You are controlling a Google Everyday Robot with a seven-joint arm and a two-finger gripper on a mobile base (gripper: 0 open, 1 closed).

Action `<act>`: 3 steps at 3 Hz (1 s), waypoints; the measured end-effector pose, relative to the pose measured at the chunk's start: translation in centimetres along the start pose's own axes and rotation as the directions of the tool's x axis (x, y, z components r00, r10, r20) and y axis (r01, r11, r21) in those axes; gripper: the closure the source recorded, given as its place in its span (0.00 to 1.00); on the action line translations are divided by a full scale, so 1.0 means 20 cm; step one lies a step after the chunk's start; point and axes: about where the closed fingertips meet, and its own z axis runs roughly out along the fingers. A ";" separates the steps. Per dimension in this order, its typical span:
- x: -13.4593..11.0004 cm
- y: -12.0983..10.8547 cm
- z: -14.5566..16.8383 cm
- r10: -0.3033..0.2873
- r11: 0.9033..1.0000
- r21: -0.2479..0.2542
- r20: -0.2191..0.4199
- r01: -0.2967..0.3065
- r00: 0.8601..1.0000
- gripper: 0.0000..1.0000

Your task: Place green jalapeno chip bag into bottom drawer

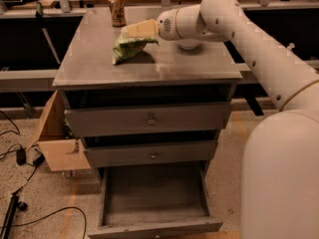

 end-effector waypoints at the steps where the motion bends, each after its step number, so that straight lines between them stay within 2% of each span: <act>1: -0.04 0.02 0.12 -0.004 0.998 -0.063 0.059 0.008 0.998 0.15; 2: -0.10 0.03 0.23 -0.049 0.984 -0.163 0.147 0.073 0.988 0.38; 3: -0.12 0.08 0.35 -0.084 0.957 -0.259 0.176 0.129 0.981 0.61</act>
Offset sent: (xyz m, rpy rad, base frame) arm 0.0516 0.0488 0.0242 0.2634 -0.2650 0.2343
